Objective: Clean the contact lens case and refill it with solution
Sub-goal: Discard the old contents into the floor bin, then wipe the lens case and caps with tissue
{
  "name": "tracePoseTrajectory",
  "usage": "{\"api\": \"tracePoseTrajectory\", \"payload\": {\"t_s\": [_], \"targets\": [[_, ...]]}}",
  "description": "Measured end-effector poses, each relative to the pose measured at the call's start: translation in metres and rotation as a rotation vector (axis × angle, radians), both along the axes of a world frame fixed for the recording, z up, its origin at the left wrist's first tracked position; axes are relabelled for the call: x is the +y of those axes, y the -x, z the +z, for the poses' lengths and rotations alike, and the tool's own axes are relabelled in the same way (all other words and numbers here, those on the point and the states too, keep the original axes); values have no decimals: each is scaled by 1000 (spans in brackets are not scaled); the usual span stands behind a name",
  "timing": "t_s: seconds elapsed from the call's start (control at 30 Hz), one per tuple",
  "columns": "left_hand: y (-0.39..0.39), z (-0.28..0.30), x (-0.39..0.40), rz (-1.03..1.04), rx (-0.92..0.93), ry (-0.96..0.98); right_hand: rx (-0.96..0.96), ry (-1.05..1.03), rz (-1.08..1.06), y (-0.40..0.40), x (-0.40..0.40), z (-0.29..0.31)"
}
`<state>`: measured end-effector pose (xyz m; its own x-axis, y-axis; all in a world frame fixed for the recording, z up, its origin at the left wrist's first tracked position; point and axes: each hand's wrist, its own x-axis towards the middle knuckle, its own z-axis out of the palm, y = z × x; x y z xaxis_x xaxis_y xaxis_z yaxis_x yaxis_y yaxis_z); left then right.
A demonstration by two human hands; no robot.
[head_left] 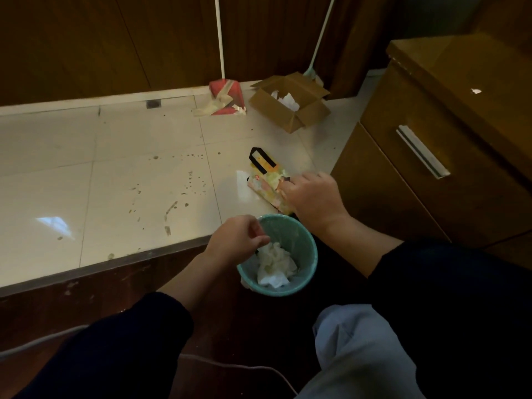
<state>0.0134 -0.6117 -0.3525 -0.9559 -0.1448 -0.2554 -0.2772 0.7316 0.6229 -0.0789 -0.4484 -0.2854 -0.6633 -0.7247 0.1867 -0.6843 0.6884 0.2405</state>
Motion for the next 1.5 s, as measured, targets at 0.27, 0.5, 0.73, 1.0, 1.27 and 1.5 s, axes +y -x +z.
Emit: {"api": "tracePoseTrajectory", "payload": {"t_s": [0.27, 0.5, 0.73, 1.0, 1.27, 1.5], "targets": [[0, 12, 2, -18, -63, -28, -116, -102, -119, 1, 0, -5], [2, 29, 9, 29, 60, 7, -480, 280, -426, 11, 24, 10], [16, 84, 55, 117, 353, -167, -806, 923, -467, -14, 100, 70], [30, 173, 193, -258, 533, -598, -597, 1231, -432, -92, 240, 151], [-21, 240, 362, -730, 483, -791, -181, 1272, -576, -209, 392, 202], [-67, 261, 479, -990, 475, -792, -47, 1201, -790, -302, 483, 224]]}}
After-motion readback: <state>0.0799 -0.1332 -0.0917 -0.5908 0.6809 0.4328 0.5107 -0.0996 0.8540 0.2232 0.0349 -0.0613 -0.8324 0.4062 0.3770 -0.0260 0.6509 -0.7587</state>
